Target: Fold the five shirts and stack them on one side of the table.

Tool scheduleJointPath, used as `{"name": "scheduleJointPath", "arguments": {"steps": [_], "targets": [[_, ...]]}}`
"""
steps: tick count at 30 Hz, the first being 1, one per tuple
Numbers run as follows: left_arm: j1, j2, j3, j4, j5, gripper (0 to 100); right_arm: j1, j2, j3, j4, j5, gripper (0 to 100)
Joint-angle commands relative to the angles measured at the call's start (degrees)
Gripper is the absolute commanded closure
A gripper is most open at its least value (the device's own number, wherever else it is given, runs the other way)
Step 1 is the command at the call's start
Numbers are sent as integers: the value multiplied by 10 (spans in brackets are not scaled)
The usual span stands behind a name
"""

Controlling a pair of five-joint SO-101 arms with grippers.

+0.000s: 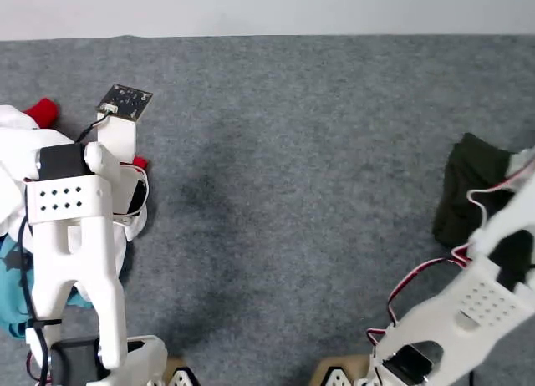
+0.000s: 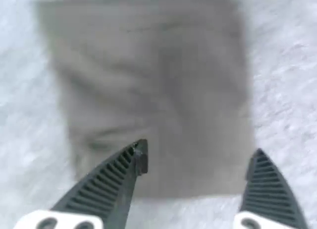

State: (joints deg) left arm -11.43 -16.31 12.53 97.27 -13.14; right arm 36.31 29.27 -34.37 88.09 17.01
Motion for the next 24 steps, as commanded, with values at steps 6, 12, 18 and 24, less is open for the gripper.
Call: {"name": "scheduleJointPath", "arguments": {"steps": [6,12,18,24], "targets": [[2,-3,-1,6,-3,994,-43,15,-26,95,-9,956],[2,-3,-1,7,-3,994,-41,55,-29,85,-9,989],[2,-3,-1,11,-4,994,-27,85,-26,54,-9,989],[2,-3,-1,11,-4,994,-65,167,-26,87,-10,989]]}}
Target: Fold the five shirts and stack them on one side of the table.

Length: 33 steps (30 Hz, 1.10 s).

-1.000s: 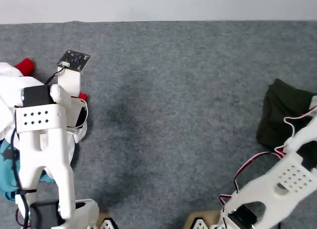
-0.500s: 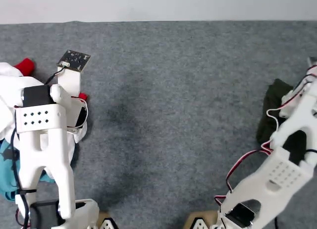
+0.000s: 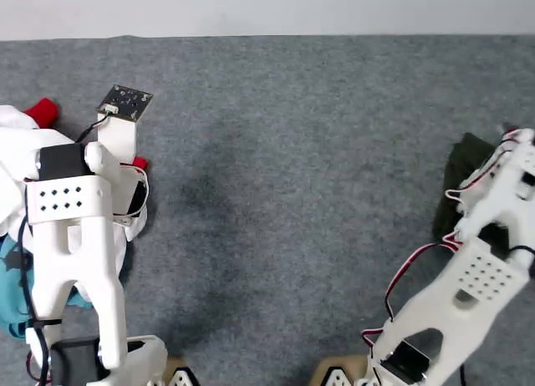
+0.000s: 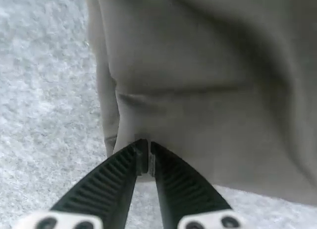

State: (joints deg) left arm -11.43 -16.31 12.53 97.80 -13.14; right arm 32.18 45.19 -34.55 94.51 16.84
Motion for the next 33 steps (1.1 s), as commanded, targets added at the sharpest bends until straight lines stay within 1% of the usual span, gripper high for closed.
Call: {"name": "scheduleJointPath", "arguments": {"steps": [1,6,11,18,21,24,28,33], "targets": [[2,-3,-1,5,-4,994,-33,16,-25,35,-8,989],[2,-3,-1,5,-4,994,-68,22,-26,72,-8,989],[2,-3,-1,5,-4,994,-65,-7,-28,74,-4,989],[2,-3,-1,4,-4,994,-48,-124,-28,67,-3,989],[2,-3,-1,4,-4,994,-46,-161,-28,15,-3,989],[2,-3,-1,4,-4,994,-46,-163,-25,-72,-4,989],[2,-3,-1,5,-4,994,-44,-108,-24,-205,-3,989],[2,-3,-1,5,-4,994,-48,-33,-24,-320,-3,989]]}}
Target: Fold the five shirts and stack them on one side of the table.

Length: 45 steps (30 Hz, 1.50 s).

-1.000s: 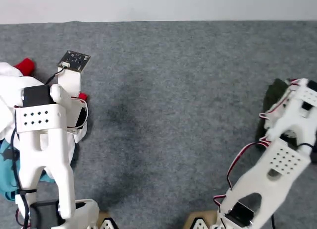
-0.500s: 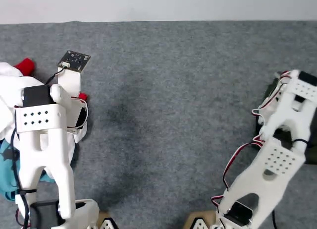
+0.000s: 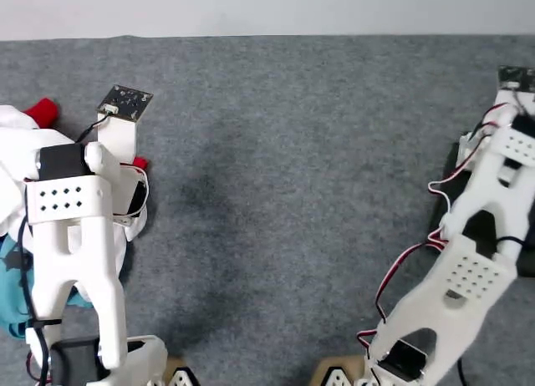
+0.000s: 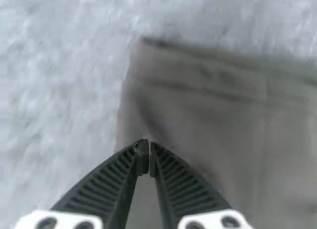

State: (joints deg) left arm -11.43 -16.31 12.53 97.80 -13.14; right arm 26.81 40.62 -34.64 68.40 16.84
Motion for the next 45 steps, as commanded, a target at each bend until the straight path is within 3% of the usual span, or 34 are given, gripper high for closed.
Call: {"name": "scheduleJointPath", "arguments": {"steps": [1,8,16,33,35,42,45], "targets": [[2,-3,-1,5,-4,994,1,26,-23,-73,-3,989],[2,-3,-1,5,-4,994,-65,87,-24,-84,-2,989],[2,-3,-1,5,-4,994,-56,15,-25,-30,-3,989],[-7,-94,-5,13,-3,992,-102,-182,-24,331,-3,989],[-34,-96,-5,13,-4,982,-100,-184,-15,347,-3,989],[-185,-54,-6,-3,-10,807,-49,-225,71,345,-3,989],[-239,-35,-6,-33,-56,793,-35,-263,120,345,-3,989]]}}
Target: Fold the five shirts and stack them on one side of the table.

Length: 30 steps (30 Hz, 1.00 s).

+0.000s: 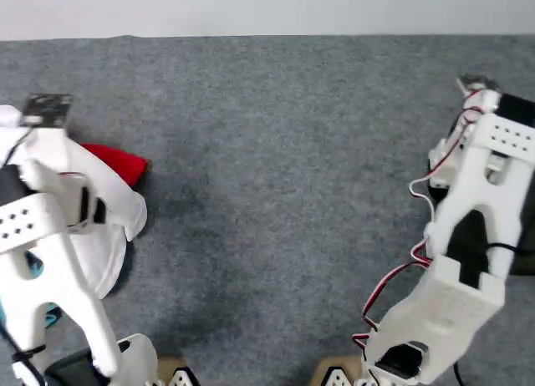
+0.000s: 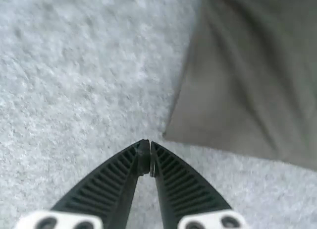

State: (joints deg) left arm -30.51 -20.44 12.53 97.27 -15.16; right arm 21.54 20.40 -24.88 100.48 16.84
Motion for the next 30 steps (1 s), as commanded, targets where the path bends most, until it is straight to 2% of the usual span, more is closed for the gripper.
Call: {"name": "scheduleJointPath", "arguments": {"steps": [1,7,13,25,30], "targets": [[-60,12,-6,-40,-49,793,21,-74,40,24,-3,989],[-128,43,-44,-91,-76,793,19,-147,125,23,-2,989],[-163,100,-91,-102,-84,793,19,-196,189,23,-2,989],[-164,119,-87,-227,-84,793,18,-283,261,23,-2,989],[-152,171,-77,-264,-82,797,18,-308,281,23,-2,989]]}}
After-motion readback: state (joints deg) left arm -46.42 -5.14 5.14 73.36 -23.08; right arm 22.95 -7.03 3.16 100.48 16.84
